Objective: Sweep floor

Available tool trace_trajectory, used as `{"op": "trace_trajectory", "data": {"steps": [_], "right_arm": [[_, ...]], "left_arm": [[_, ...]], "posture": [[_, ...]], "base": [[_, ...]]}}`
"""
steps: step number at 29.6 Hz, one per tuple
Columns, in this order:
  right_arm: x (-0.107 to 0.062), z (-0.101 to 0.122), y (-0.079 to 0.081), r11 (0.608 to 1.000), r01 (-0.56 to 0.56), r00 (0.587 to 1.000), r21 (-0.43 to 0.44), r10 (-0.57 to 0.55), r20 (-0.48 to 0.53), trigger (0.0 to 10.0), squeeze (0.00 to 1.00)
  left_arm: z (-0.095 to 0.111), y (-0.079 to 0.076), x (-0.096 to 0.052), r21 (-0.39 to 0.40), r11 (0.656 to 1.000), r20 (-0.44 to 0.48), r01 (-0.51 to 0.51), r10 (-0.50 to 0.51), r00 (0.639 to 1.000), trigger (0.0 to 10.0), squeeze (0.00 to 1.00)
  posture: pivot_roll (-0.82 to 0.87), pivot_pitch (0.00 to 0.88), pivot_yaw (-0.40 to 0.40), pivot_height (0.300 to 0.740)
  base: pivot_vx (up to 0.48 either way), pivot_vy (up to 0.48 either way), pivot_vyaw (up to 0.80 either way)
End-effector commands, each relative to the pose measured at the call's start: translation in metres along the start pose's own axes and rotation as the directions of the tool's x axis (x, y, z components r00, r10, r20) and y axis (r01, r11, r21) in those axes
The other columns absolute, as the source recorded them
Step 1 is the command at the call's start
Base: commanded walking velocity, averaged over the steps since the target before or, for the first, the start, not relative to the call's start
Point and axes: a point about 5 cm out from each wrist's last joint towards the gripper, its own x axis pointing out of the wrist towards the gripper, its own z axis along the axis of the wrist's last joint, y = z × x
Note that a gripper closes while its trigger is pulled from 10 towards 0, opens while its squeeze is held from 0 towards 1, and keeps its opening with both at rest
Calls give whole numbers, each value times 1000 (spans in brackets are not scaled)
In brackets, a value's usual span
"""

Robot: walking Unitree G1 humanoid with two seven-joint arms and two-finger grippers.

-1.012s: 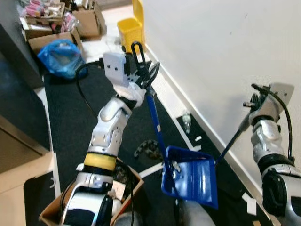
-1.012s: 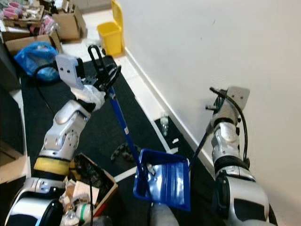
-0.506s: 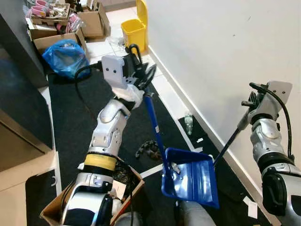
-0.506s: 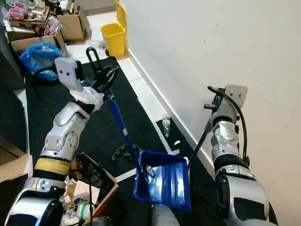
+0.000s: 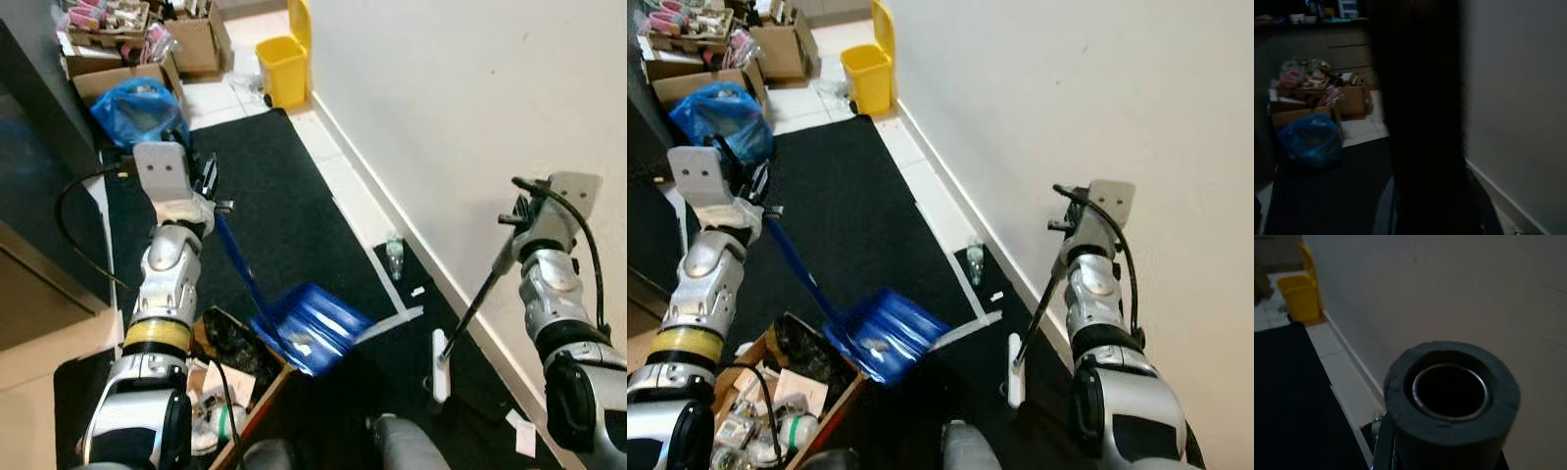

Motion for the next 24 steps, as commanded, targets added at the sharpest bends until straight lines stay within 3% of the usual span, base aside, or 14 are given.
{"op": "trace_trajectory", "data": {"steps": [1,4,11,17,24], "right_arm": [[-2,-3,-5,999,14,1000,-35,-14,-4,10000,0],[-3,-4,-5,999,14,1000,-35,-14,-6,10000,0],[-3,-4,-4,999,17,1000,-33,-17,-9,10000,0],[-3,-4,-4,999,20,1000,-25,-20,-15,10000,0],[-1,-4,-3,1000,7,1000,-31,-8,-28,10000,0]], "left_arm": [[-1,4,-2,46,999,12,-5,4,1000,10000,0],[-5,2,-2,41,999,5,-2,2,1000,10000,0],[-5,-23,2,-42,994,13,96,-96,995,10000,0],[-2,-28,5,-58,991,30,122,-121,992,10000,0],[10,-31,10,-91,983,82,160,-152,985,10000,0]], "posture": [[118,17,-11,740],[118,17,-11,740],[118,17,-6,740],[118,16,-7,740],[118,13,-10,740]], "base": [[0,0,0],[0,0,0],[0,0,0],[-85,0,0],[-81,0,-800]]}}
